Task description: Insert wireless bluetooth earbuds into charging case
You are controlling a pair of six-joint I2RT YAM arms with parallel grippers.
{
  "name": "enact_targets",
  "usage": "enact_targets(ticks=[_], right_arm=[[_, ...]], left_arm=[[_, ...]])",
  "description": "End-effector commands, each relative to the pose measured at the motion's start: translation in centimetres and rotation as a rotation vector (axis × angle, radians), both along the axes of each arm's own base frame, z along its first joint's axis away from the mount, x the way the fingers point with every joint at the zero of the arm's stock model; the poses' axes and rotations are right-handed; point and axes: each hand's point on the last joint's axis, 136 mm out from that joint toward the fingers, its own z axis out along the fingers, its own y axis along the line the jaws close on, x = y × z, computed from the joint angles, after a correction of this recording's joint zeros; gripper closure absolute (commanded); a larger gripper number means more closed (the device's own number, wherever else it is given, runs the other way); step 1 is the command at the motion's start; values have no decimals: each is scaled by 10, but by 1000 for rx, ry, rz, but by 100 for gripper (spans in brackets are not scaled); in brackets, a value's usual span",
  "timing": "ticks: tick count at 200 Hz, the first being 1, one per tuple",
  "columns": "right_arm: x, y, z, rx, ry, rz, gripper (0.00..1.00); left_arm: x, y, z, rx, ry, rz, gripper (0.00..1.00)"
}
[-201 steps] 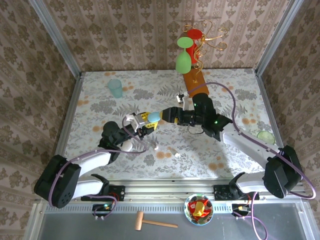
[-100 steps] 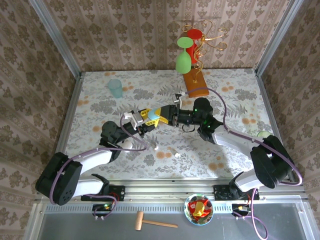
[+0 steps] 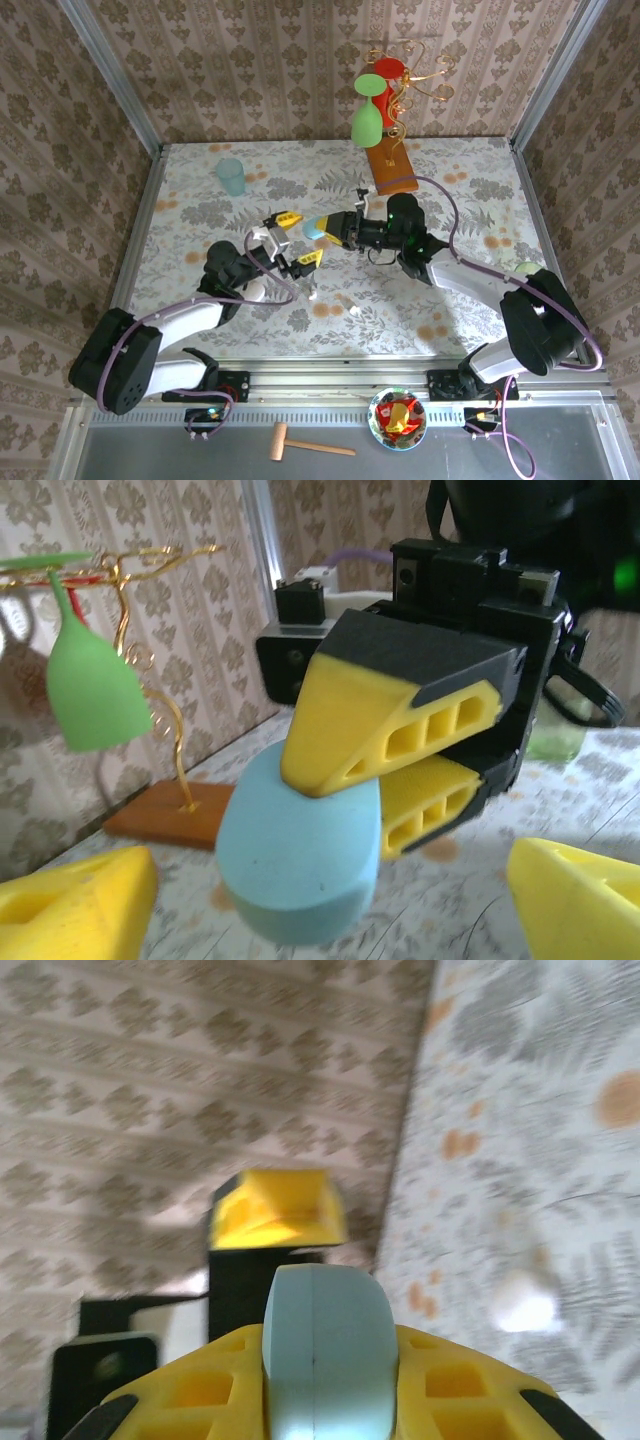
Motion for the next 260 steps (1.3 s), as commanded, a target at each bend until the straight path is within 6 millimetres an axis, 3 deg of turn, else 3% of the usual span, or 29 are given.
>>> enact_targets(ticks=[1, 21, 72, 106, 128, 158, 226, 260], right_arm=[[31, -28, -32, -218, -30, -170, 77], [55, -40, -55, -273, 2, -254, 77], [113, -51, -114, -400, 85, -361, 75], [137, -54, -159, -473, 143, -384, 74], [146, -57, -177, -495, 166, -388, 74], [147, -69, -194, -547, 187, -398, 72], [146, -104, -202, -655, 189, -429, 65], [145, -115, -196, -684, 171, -442, 50]], left_arm=[[7, 9, -37, 121, 43, 99, 5], [13, 18, -59, 170, 88, 185, 0], [18, 32, -87, 228, 168, 287, 0], [18, 37, -94, 249, 186, 312, 0], [20, 40, -96, 262, 192, 332, 0], [25, 47, -103, 277, 265, 381, 0], [41, 80, -110, 269, 526, 586, 0], [39, 103, -108, 204, 631, 676, 0]])
